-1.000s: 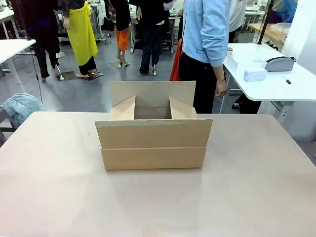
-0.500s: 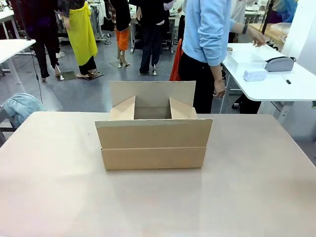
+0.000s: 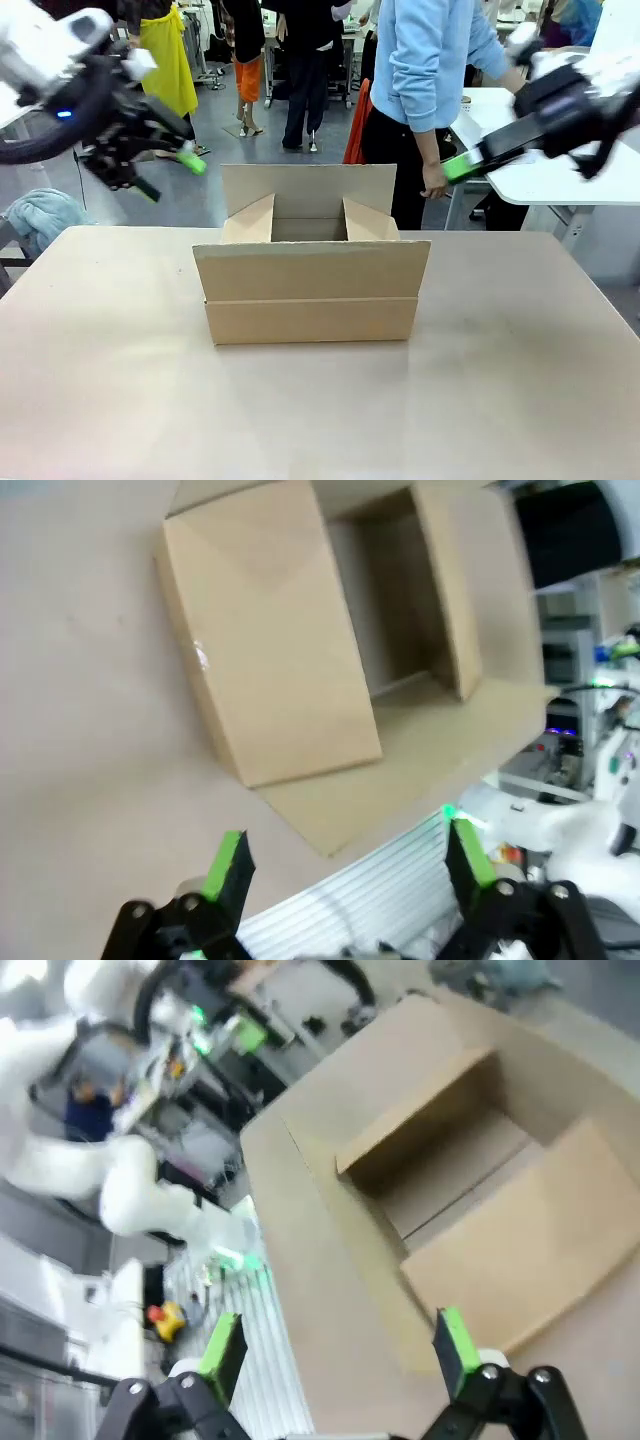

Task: Pack the gift set into the box.
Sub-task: Place both hands on the side flaps of the Package Box and spread them outward.

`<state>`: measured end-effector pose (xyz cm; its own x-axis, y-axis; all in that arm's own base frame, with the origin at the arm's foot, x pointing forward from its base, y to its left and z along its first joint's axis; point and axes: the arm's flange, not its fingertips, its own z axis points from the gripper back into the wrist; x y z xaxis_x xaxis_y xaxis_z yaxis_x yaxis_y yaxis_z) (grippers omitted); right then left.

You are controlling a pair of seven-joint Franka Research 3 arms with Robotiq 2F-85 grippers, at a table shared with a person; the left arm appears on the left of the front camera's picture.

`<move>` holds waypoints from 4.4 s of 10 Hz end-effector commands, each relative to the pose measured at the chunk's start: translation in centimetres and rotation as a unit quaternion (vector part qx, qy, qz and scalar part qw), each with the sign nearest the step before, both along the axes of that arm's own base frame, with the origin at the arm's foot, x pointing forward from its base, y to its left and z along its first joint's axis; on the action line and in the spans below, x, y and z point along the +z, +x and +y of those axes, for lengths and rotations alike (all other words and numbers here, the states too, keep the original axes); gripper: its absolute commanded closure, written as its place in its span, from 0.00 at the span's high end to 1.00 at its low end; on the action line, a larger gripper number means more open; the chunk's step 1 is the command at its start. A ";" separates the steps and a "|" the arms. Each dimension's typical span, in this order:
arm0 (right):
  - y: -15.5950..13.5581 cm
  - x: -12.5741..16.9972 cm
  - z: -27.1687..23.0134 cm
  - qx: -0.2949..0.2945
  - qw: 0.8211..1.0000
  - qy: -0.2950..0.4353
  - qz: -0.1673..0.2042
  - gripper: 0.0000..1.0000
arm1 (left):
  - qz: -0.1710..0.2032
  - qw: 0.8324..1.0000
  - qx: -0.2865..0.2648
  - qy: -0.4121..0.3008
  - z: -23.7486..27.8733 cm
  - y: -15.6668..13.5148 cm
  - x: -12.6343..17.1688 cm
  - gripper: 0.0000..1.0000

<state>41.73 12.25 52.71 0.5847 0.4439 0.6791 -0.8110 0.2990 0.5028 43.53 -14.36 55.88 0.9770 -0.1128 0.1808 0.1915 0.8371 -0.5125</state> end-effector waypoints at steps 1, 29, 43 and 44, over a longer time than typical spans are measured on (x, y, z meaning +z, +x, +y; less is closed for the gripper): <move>0.9 -2.2 0.1 0.011 0.999 0.003 -0.033 1.00 | 0.026 0.998 -0.021 0.053 -0.3 2.2 0.5 1.00; 6.9 -6.8 3.8 0.077 0.958 -0.006 -0.276 1.00 | -0.043 0.874 0.158 0.459 -21.8 8.1 -15.9 1.00; 6.9 -6.8 3.8 0.077 0.958 -0.006 -0.276 1.00 | 0.044 0.930 0.241 0.274 0.1 7.2 -9.3 1.00; 6.9 -6.8 3.8 0.077 0.958 -0.006 -0.276 1.00 | 0.077 0.957 0.188 0.207 3.0 7.3 -10.4 1.00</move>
<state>48.80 16.10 45.72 0.0693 0.5019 0.8622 -0.9873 0.1584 -0.0129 52.13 -14.10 46.80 0.9413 0.3006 0.1537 -0.3056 0.9521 0.0096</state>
